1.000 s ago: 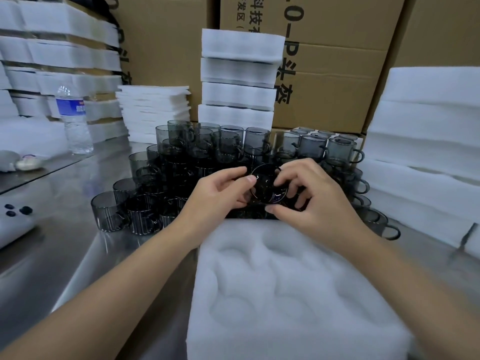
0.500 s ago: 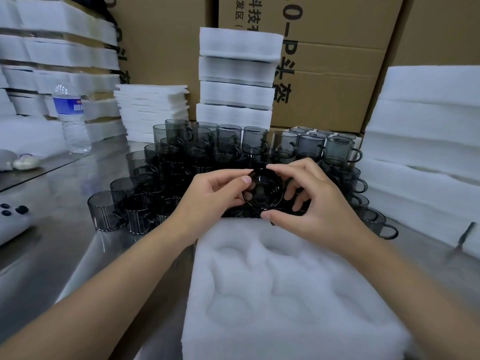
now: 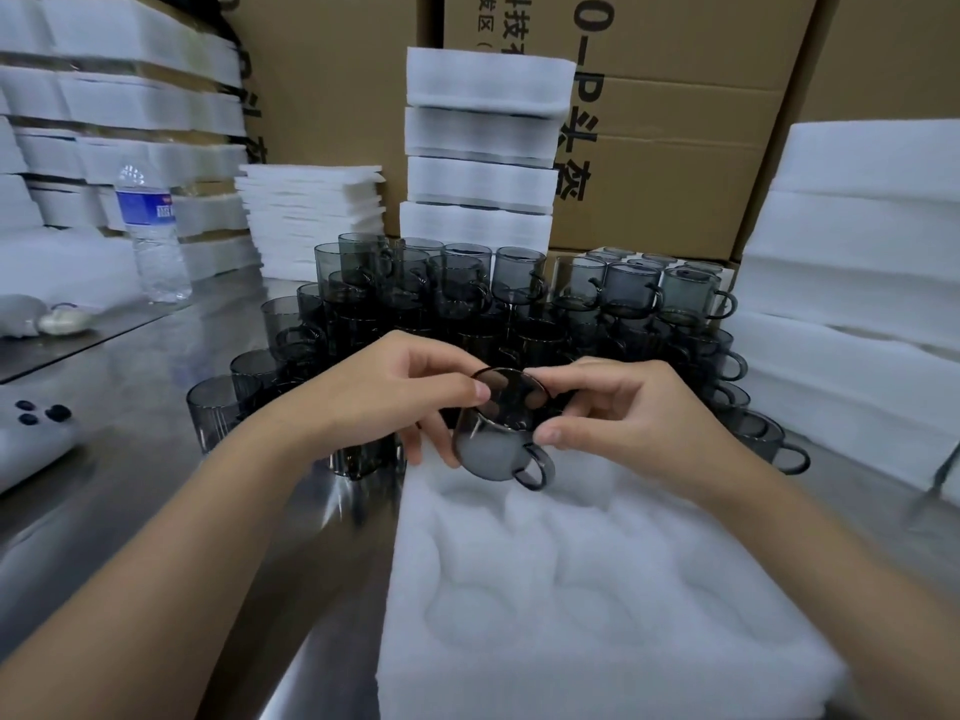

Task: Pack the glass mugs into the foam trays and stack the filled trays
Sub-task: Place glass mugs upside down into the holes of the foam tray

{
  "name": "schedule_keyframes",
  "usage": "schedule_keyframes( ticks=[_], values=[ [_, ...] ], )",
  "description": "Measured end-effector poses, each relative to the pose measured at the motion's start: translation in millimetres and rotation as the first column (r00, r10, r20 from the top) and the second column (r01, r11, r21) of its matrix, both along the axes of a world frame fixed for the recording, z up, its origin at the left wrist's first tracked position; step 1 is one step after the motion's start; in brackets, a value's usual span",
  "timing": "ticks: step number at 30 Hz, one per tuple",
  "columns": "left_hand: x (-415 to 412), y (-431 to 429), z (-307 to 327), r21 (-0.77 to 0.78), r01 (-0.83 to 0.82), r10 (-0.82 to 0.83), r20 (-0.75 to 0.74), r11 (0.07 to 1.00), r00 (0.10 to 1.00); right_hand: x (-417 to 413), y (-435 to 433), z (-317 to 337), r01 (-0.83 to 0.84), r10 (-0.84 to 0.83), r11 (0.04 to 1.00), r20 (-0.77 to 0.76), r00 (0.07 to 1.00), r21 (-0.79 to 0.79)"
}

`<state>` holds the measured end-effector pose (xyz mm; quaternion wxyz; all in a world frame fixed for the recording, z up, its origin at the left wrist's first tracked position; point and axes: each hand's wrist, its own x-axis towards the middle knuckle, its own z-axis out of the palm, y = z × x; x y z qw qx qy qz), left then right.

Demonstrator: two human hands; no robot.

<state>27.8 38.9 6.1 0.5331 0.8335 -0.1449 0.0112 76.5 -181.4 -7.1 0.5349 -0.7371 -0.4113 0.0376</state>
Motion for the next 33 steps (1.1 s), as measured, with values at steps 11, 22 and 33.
schedule_keyframes(
  ticks=[11, 22, 33],
  values=[
    [-7.8, 19.7, 5.6, 0.050, 0.141, -0.133, -0.132, 0.989, 0.982, -8.9, 1.3, 4.6, -0.110, 0.105, 0.993, -0.097, 0.990, -0.048],
    [-6.4, 22.7, 5.5, 0.113, 0.132, -0.127, -0.043, 0.985, 0.991, -12.5, 3.6, 4.6, -0.134, 0.126, 0.990, -0.151, 0.980, -0.041],
    [-8.1, 27.6, 5.2, 0.178, 0.140, -0.133, -0.049, 0.974, 0.990, -7.9, 5.3, -1.5, -0.055, 0.043, 0.974, -0.059, 0.997, -0.218]
  ],
)
